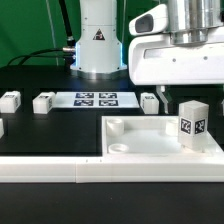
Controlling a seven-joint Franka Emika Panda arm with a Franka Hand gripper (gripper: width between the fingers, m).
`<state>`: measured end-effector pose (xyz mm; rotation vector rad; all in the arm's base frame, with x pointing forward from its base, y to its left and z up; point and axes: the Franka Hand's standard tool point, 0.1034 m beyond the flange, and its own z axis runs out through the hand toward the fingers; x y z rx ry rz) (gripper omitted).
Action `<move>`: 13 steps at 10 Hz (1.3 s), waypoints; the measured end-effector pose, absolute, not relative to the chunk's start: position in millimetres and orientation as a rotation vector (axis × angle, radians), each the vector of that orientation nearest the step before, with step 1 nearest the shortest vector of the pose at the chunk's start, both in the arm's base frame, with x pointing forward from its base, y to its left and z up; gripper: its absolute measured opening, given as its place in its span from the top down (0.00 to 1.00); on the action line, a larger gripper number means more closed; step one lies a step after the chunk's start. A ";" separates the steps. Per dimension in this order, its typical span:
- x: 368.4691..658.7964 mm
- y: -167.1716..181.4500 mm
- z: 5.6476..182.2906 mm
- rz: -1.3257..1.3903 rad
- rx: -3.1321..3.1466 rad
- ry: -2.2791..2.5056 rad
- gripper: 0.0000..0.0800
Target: Assemble square table
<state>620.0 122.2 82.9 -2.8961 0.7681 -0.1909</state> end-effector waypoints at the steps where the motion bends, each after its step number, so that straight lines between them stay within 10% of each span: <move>1: 621.3 122.9 82.9 -0.189 -2.926 0.670 0.19; 13: 621.6 117.7 80.6 -0.212 -3.014 -0.704 0.20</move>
Offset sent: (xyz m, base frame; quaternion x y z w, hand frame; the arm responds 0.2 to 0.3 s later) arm 0.0037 0.0041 0.0028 -0.0072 -0.0109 -0.1493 0.9887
